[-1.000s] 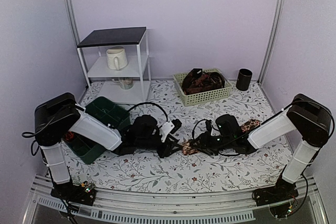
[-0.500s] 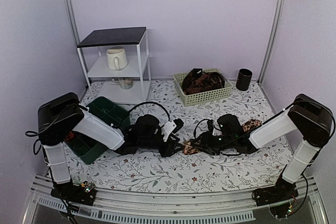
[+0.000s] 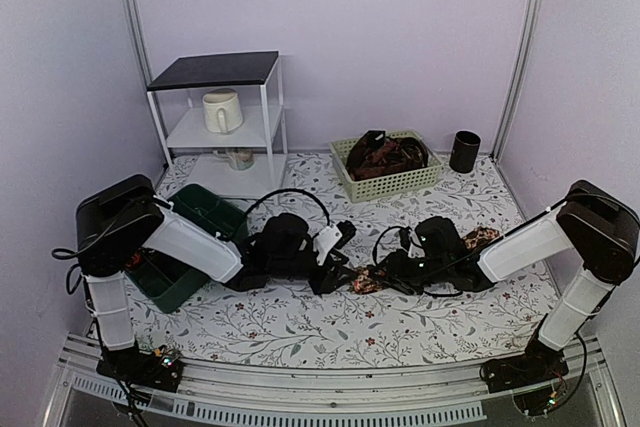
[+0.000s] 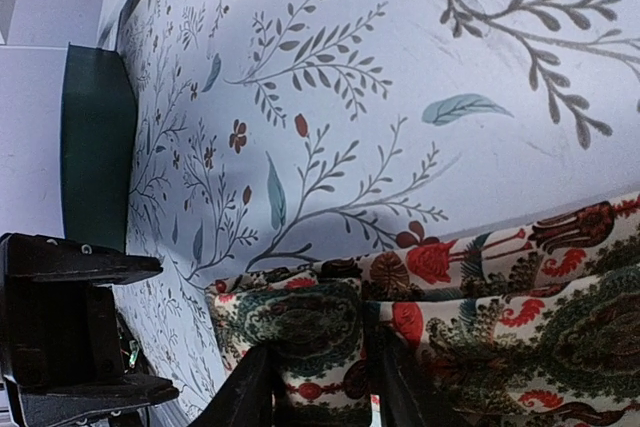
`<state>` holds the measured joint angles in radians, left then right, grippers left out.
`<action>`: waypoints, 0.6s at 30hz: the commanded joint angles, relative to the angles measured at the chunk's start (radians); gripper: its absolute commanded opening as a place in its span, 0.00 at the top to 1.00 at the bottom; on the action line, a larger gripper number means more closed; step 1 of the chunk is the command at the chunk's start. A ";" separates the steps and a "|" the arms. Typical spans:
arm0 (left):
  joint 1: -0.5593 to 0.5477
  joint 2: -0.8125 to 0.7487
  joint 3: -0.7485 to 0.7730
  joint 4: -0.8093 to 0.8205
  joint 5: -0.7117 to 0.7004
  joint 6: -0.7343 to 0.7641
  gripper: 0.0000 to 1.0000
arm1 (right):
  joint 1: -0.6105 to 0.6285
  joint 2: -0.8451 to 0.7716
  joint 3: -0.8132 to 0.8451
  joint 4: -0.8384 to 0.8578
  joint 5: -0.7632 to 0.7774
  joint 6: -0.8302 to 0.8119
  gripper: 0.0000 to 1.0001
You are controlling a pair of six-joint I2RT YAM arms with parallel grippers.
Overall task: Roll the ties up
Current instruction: Roll the tie at the center of the board.
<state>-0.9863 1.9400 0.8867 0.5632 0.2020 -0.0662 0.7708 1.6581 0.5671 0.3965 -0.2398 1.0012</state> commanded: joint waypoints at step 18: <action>0.023 -0.147 -0.199 0.023 -0.101 -0.102 0.68 | 0.113 0.132 0.135 -0.018 -0.011 0.127 0.73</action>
<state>-0.9813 1.8652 0.7292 0.5575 0.1383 -0.0841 0.8459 1.7393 0.6552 0.3943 -0.2493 1.0561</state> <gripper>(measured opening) 0.367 0.275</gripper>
